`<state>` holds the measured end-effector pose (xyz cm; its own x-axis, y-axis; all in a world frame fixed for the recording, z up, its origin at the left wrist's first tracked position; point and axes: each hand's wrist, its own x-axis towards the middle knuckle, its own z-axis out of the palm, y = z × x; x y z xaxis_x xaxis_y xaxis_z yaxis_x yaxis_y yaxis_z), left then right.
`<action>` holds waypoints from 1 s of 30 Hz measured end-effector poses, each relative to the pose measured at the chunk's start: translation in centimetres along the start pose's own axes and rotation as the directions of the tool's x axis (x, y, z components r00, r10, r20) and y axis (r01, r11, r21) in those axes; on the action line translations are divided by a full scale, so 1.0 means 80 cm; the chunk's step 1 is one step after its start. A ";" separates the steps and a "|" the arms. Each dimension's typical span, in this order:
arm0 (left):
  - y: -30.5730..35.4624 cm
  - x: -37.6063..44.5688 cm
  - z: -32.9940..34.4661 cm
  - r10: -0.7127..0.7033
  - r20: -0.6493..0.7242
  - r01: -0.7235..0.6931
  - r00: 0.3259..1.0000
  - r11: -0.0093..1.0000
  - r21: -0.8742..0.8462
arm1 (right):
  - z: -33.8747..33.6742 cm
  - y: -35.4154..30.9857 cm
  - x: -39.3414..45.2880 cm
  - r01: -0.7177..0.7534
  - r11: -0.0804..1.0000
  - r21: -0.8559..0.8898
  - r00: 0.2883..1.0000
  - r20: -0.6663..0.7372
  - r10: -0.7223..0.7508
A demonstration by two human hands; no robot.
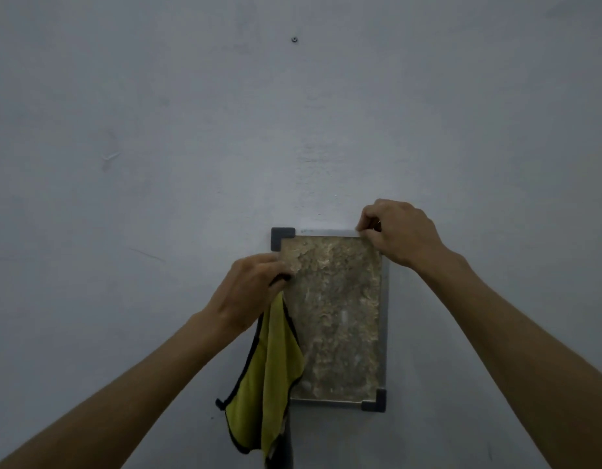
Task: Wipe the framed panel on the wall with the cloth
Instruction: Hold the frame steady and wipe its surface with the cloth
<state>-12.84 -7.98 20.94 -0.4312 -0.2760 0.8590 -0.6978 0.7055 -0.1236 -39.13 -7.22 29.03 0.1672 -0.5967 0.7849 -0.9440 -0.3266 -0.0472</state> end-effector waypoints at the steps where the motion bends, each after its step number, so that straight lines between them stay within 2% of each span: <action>1: -0.001 0.000 0.000 0.006 0.014 -0.006 1.000 1.000 0.002 | 0.000 0.000 0.000 -0.001 1.000 0.004 1.000 -0.004 0.001; 5: -0.011 0.004 0.001 -0.116 -0.192 0.113 0.975 0.993 -0.022 | 0.001 0.000 -0.001 0.002 1.000 0.013 1.000 -0.014 -0.002; 7: -0.004 -0.004 0.010 -0.137 -0.190 0.133 0.972 0.990 -0.036 | 0.002 0.000 -0.001 0.003 1.000 0.013 1.000 -0.016 -0.003; 10: 0.004 -0.016 0.015 -0.085 -0.064 0.084 0.994 0.996 -0.019 | 0.002 0.000 -0.001 0.005 1.000 0.013 1.000 -0.018 -0.005; 11: 0.002 -0.014 0.013 -0.087 -0.074 0.087 0.993 0.996 -0.003 | 0.002 0.001 -0.001 0.004 1.000 0.014 1.000 -0.022 -0.004; 15: -0.002 -0.008 0.014 -0.208 -0.267 0.204 0.941 0.978 -0.041 | 0.003 0.000 -0.001 0.005 1.000 0.013 1.000 -0.030 -0.005; 20: 0.020 -0.030 0.033 -0.184 -0.113 0.183 0.976 0.983 -0.017 | 0.005 0.002 -0.002 0.004 1.000 0.022 0.999 -0.037 -0.004; 25: 0.006 -0.019 0.027 -0.205 -0.231 0.204 0.951 0.978 -0.028 | 0.005 0.001 -0.002 0.006 1.000 0.024 0.999 -0.041 -0.005; 30: 0.004 -0.026 0.018 -0.063 -0.011 0.063 0.998 0.998 0.012 | 0.006 0.005 -0.001 0.010 0.999 0.034 0.999 -0.050 -0.008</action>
<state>-13.00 -8.14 18.39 -0.3803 -0.3124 0.8705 -0.7304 0.6789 -0.0754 -39.41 -7.67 28.63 0.1603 -0.5564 0.8153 -0.9321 -0.3571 -0.0604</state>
